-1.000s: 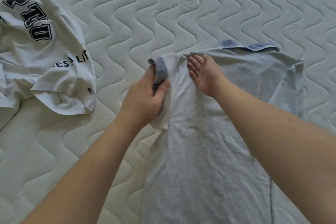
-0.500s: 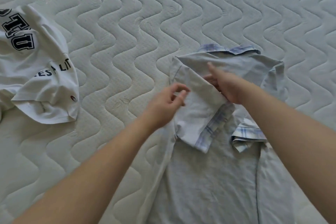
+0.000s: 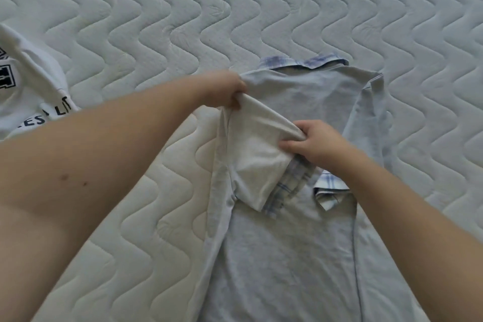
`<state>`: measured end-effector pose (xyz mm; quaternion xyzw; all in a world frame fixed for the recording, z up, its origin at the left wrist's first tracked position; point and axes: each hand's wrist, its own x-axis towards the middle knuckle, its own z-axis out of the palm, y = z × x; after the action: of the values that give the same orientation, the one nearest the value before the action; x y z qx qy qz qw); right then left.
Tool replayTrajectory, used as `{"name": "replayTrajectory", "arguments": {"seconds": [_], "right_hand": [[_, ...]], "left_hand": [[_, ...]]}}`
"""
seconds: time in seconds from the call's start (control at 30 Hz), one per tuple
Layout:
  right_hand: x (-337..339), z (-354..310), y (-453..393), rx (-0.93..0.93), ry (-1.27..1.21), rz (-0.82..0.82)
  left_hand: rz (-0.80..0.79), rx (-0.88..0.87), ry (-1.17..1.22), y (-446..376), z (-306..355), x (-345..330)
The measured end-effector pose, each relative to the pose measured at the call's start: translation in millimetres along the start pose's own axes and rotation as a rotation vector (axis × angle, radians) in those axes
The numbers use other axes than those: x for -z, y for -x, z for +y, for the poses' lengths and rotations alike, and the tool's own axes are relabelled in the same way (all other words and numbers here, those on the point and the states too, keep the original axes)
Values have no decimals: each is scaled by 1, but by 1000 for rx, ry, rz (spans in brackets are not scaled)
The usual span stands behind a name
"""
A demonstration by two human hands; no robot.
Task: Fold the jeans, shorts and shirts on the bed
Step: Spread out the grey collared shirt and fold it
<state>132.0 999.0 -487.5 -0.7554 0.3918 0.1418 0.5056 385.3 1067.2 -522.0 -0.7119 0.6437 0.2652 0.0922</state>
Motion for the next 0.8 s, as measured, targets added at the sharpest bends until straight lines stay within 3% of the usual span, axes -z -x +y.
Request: {"name": "replayTrajectory", "arguments": {"seconds": [0.17,0.33,0.53,0.63,0.8], "right_hand": [[10,16,4,-83,-162,148],[8,40,5,-232,-112,36],[19,42,5,-90,-439,222],[24,48,-3,-119,-320,295],[15,58,-2,-145,-101,229]], "left_hand": [[-13,172,48,-9,-9,16],[116,242,53,-10,-6,3],[25,167,139,2,-10,3],[40,225,155,1,-14,8],[263,316,151,-11,0,3]]}}
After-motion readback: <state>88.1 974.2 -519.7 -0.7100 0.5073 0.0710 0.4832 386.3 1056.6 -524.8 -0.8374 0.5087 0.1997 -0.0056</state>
